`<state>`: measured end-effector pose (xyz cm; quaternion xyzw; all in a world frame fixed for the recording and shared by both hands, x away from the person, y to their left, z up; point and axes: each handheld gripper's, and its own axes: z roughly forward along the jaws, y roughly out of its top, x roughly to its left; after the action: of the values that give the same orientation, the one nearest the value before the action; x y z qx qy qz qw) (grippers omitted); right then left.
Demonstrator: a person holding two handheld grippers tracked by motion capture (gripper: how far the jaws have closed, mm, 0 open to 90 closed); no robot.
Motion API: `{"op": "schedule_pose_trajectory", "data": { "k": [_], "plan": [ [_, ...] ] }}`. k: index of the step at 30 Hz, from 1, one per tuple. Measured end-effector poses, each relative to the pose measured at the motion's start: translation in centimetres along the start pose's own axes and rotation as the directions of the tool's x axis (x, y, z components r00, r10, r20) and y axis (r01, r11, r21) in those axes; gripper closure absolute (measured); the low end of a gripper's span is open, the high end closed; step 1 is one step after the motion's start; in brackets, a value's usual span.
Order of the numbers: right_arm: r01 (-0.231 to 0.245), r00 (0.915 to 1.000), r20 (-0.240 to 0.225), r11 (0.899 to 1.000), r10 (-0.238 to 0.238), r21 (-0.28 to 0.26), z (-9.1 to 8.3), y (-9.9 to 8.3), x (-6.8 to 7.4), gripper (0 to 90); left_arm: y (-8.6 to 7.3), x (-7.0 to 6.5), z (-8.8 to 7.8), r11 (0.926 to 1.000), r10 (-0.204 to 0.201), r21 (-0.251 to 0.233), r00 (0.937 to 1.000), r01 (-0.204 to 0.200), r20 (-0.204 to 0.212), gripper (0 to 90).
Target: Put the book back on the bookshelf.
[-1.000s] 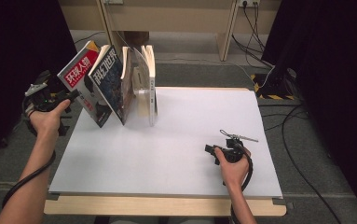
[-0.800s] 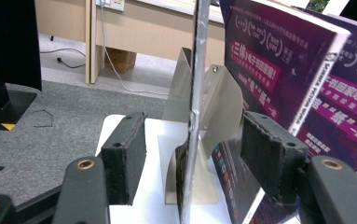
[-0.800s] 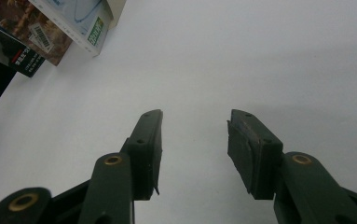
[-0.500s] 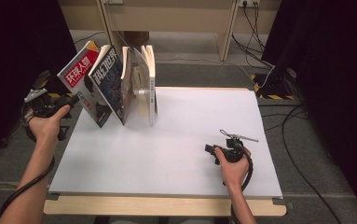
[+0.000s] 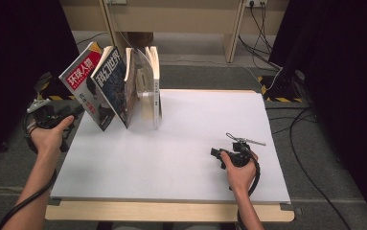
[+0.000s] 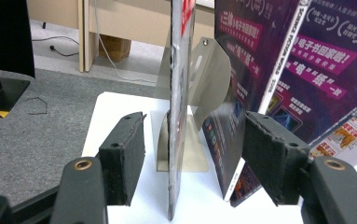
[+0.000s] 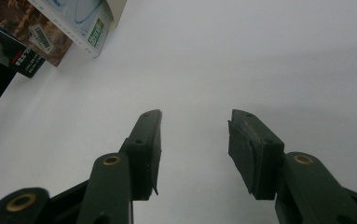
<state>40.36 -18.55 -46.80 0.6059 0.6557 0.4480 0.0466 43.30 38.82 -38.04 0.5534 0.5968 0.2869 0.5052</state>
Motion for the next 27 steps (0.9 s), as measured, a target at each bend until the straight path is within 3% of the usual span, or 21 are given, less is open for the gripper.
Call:
{"op": "schedule_pose_trajectory", "data": {
  "k": [13,16,27],
  "plan": [
    [-0.002,1.0,0.001,1.0,0.002,-0.001,0.0,0.0,0.0,53.9,-1.3,-0.4,-0.7,0.9998,0.008,0.02,0.9999,-0.008,0.011,38.3],
    [0.005,1.0,0.0,1.0,-0.005,-0.008,0.0,0.1,0.0,53.8,-2.0,-0.8,-1.2,0.9992,0.034,0.022,0.9994,-0.034,0.009,38.3],
    [-0.009,1.0,-0.002,1.0,0.009,0.001,0.0,0.0,0.2,53.5,-4.7,-1.7,-2.8,0.9974,0.063,0.033,0.9977,-0.064,0.025,37.3]
  ]
}}
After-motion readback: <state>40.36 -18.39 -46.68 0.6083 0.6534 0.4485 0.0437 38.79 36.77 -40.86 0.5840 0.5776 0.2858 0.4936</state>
